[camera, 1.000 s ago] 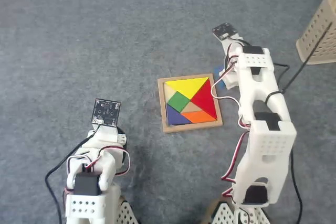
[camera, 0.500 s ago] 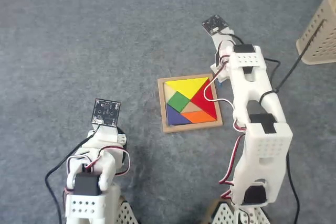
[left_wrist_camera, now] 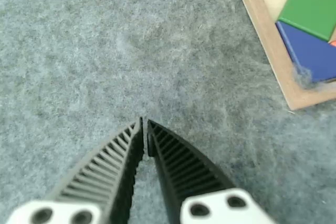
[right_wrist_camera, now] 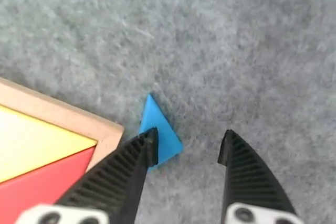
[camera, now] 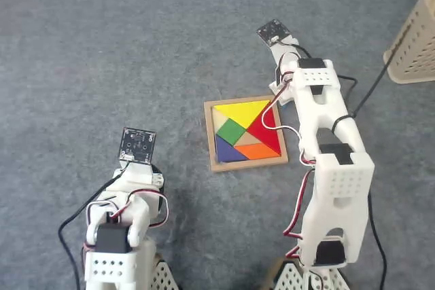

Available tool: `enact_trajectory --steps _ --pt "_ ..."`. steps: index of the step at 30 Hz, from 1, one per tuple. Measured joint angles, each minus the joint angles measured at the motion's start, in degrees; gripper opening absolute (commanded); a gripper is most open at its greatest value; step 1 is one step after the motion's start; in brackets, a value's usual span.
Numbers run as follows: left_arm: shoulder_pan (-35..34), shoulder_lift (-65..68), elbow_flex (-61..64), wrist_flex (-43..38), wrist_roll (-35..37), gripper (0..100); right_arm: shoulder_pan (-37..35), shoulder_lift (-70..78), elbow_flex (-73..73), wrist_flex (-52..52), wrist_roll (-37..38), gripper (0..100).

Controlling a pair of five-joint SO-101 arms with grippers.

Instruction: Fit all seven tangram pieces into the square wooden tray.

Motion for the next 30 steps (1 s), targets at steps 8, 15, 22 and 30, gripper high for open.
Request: enact_trajectory --steps 8,15,22,30 --pt "0.0 0.0 0.0 0.0 0.0 1 3.16 -0.7 -0.09 5.01 0.0 20.9" --pt "0.0 0.0 0.0 0.0 0.0 1 5.36 -0.97 -0.18 11.52 2.9 21.0" --pt "0.0 0.0 0.0 0.0 0.0 1 7.21 -5.98 7.21 13.19 3.16 21.0" --pt "0.0 0.0 0.0 0.0 0.0 1 7.38 -19.6 25.41 4.13 -0.79 21.3"
